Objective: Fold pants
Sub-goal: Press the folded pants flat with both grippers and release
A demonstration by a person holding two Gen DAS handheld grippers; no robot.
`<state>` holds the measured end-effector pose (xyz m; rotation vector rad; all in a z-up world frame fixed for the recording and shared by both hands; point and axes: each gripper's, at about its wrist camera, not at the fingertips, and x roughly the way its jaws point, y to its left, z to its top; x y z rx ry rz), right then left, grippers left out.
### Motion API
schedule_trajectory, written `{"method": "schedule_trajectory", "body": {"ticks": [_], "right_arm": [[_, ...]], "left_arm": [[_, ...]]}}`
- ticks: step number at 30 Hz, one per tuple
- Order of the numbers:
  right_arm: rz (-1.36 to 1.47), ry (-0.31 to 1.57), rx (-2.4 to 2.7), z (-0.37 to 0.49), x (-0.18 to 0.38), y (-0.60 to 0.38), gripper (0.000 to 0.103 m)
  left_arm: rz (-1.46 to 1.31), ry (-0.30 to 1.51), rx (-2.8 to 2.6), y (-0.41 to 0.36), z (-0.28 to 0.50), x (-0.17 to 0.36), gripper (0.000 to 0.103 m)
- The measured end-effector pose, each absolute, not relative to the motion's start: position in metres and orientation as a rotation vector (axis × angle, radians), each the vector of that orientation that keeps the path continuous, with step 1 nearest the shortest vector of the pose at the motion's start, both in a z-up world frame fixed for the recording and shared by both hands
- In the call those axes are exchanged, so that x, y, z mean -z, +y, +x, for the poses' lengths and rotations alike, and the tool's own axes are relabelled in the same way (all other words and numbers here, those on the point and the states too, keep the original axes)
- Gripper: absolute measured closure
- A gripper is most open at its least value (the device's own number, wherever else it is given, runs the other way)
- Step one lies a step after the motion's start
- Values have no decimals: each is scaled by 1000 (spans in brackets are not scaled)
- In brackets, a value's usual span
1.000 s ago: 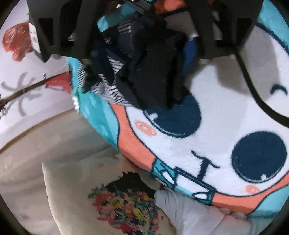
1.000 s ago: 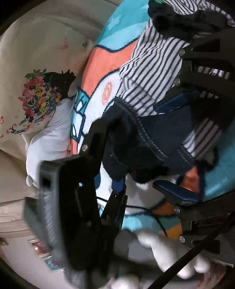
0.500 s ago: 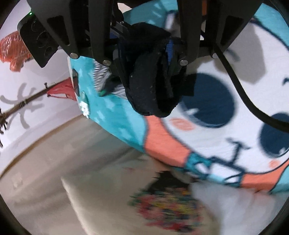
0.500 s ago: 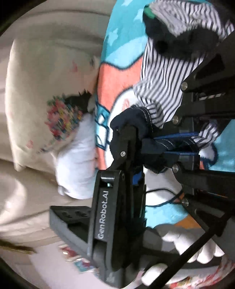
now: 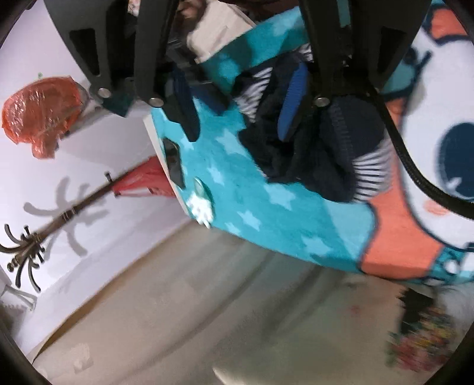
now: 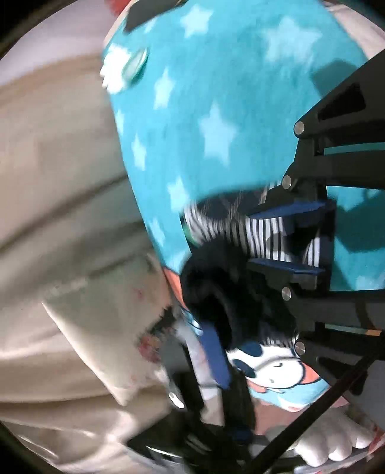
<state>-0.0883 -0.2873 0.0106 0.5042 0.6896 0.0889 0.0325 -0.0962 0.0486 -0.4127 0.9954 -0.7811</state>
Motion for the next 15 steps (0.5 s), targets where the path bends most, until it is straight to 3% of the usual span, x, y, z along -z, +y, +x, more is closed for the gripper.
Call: {"method": "schedule_trajectory", "body": {"ticks": [6,9,15], "right_arm": [[547,557,-180,-91,-51,-288,61],[532,554,-283,-81,-67,-265,54],[461,621,-421,-39,-66,-219,54]], "left_arm": [[-459,981,538,-35,31,-35,43],[-477,1003,484,-20,24,-18,43],[-521,994,433,7,14,-7,43]]}}
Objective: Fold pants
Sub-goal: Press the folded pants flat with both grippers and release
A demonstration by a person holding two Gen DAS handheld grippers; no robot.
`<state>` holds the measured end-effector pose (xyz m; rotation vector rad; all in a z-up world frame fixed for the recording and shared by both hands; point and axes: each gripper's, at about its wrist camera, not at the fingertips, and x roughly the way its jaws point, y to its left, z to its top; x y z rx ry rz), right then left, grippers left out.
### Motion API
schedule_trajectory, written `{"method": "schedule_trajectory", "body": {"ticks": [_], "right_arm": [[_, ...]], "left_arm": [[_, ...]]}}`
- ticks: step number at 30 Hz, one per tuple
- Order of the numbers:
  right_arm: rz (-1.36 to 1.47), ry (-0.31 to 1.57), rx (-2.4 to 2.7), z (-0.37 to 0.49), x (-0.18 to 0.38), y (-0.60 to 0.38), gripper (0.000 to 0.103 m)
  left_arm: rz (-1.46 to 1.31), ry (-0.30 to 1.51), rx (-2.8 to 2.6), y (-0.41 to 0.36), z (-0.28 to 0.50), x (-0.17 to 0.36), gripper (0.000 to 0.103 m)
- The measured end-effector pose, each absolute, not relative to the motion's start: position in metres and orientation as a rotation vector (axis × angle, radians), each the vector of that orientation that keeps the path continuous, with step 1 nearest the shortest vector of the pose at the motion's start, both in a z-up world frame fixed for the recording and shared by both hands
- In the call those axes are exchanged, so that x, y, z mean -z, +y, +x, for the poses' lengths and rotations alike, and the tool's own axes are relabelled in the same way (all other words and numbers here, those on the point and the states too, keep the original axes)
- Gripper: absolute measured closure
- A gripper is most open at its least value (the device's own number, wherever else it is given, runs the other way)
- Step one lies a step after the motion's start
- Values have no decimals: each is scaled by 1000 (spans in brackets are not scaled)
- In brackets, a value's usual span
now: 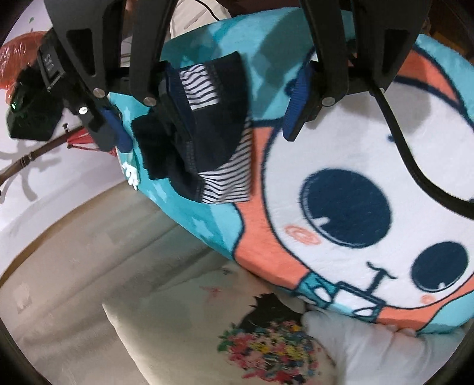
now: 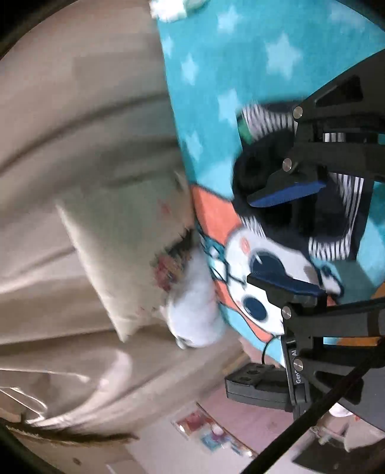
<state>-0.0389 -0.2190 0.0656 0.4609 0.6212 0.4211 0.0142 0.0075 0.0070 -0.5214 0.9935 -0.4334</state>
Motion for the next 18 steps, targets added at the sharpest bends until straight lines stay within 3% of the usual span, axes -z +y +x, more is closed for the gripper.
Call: {"method": "schedule_trajectory", "body": {"ticks": [4,8,12,13,14,18], "right_arm": [[564,708,-532,-21,-41,-217,59],[282,783,-117,-18,-16,-226,63],[373,789,-51,-27,1,-253,62],[401,782,-50,-29,2,-258,61],[418,781,-43,-30,2,-261,50],[482,781,-45,-28,11,-272,48]], "left_arm": [[-485,971,396,17,7,-8,43],[-484,979,394,22,6,-1,42],[-483,993,407,16,8,5,42],[-480,995,412,14,8,5,42],[-475,997,417,12,8,5,42],[-469,995,428,8,5,5,39]]}}
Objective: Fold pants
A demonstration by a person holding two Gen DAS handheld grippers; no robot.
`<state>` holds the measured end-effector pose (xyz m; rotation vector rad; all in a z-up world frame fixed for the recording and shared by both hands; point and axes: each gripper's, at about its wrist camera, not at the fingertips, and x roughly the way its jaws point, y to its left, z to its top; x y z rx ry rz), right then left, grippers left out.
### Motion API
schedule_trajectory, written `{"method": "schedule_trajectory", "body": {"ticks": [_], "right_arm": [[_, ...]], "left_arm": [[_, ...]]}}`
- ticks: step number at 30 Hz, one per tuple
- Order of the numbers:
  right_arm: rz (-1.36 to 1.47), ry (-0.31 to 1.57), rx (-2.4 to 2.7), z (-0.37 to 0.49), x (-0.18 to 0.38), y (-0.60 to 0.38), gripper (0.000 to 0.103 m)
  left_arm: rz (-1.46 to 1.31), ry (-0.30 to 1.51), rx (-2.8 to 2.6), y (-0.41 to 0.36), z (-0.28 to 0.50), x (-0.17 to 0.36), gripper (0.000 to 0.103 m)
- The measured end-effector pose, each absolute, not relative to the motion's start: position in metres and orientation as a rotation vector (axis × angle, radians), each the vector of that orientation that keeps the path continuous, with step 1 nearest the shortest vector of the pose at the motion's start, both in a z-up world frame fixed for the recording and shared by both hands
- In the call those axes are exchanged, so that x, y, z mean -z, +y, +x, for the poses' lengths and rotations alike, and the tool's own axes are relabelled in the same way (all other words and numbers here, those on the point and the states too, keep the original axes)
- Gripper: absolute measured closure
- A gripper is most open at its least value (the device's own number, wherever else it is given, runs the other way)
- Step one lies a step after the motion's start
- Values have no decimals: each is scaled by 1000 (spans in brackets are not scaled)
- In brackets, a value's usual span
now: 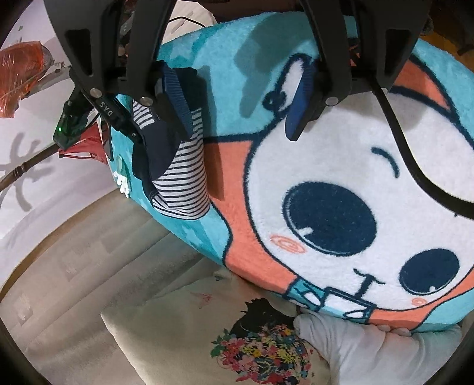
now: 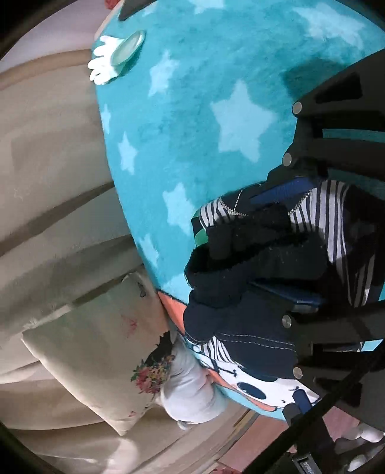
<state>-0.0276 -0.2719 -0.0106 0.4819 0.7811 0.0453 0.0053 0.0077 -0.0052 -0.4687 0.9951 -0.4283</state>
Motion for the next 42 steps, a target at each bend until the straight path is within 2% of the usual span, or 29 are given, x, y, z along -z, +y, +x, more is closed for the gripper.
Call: {"method": "schedule_trajectory", "body": {"ticks": [2,5,8,12,16,20,26,31,37,38,39,40,41,42], "right_arm": [[445,775,-33,-28,10,-267,45],[463,779,-4,-30,14,-278,27],[590,765,-36,-36,18,-302,27],[552,771,11,-39,9,-310,25],[631,796,-92,-32,14,-320,25],[788,805,-253,-22,23,-331,22],[820,830,-353,-2,27,-322,18],[987,778,-444,-4,31,-337,16],[764,860,-331,2,28,-305,14],[704,889,-305,6,29,-295,15],[648,895,-284,9,29,-288,22],[598,891,-269,10,26,-282,34],[570,903,-264,13,27,-278,43],[580,897,-258,13,28,-279,50]], "left_arm": [[-468,998,437,4,6,7,38],[-464,1009,455,-4,7,11,38],[-445,1015,471,-14,8,13,38],[-432,1022,493,-30,14,16,35],[-426,1021,534,-44,22,18,33],[-466,1021,615,-54,39,22,21],[-425,1076,700,-90,47,41,17],[-389,1076,742,-99,39,35,15],[-313,1063,755,-122,28,37,12],[-304,1059,750,-123,27,37,20],[-295,1057,736,-122,26,36,28],[-290,1059,729,-121,26,35,46],[-294,1060,723,-116,26,34,59],[-307,1061,725,-110,27,32,63]]}}
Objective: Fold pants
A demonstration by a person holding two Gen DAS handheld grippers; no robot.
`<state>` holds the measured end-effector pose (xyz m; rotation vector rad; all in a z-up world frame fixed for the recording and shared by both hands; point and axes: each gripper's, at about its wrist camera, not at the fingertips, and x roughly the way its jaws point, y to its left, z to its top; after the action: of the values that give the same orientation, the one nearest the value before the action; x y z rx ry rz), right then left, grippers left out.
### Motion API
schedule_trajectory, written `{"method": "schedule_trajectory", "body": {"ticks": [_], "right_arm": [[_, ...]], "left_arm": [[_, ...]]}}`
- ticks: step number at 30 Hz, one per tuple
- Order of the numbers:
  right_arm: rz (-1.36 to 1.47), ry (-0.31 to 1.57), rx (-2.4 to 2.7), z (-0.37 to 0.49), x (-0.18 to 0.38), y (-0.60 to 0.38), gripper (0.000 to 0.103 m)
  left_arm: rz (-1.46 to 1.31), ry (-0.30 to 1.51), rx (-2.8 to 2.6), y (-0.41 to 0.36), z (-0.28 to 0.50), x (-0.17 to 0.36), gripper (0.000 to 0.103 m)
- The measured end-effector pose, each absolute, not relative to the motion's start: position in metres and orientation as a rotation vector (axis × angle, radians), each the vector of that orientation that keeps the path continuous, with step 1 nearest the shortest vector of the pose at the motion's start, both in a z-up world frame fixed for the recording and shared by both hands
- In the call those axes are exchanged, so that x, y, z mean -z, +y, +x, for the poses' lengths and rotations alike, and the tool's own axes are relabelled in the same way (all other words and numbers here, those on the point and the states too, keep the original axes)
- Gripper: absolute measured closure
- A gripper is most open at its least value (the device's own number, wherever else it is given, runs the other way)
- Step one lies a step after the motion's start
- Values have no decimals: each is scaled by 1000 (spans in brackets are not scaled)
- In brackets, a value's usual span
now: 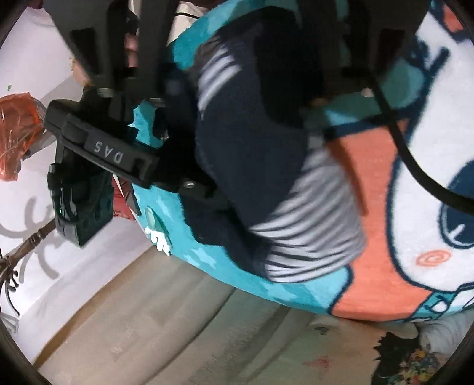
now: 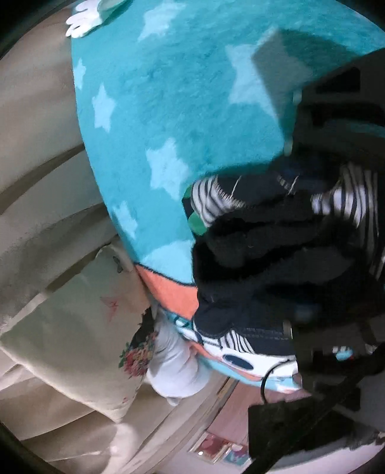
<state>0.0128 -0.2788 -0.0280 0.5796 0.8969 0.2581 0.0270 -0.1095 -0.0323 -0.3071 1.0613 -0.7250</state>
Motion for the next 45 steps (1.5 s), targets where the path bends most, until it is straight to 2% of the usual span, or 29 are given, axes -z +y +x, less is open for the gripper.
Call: {"method": "schedule_trajectory", "body": {"ticks": [1,3,10,13,15,17,20,24,26,30,34,37,39,45], "right_arm": [[612,881,-272,12,28,-282,54],[643,852,-301,9,22,-286,62],[550,777,-340,34,-23,-262,65],[577,766,-338,54,-25,-265,60],[599,808,-306,69,-5,-269,50],[615,898,-232,81,26,-275,43],[708,882,-247,77,36,-292,35],[645,805,-203,62,2,-299,35],[603,726,-210,54,-26,-295,35],[611,643,-350,55,-55,-271,33],[656,740,-439,87,-29,-244,33],[656,785,-309,101,2,-251,35],[677,797,-255,101,15,-260,49],[562,727,-213,67,-23,-244,46]], "left_arm": [[-323,1060,728,-105,29,31,67],[-326,1049,728,-100,33,23,67],[-208,998,649,-92,65,-21,67],[-172,1015,583,-91,82,-18,60],[-164,1087,516,-91,92,7,58],[-189,1134,492,-88,93,27,50],[-226,1099,526,-81,84,23,48],[-267,1001,539,-59,57,-5,45],[-281,961,529,-48,39,-15,40],[-273,897,462,-26,12,-24,39],[-260,857,390,-10,4,-26,39],[-270,840,357,6,-9,-30,39],[-281,836,345,18,-10,-28,38],[-302,828,324,23,-3,-29,38]]}}
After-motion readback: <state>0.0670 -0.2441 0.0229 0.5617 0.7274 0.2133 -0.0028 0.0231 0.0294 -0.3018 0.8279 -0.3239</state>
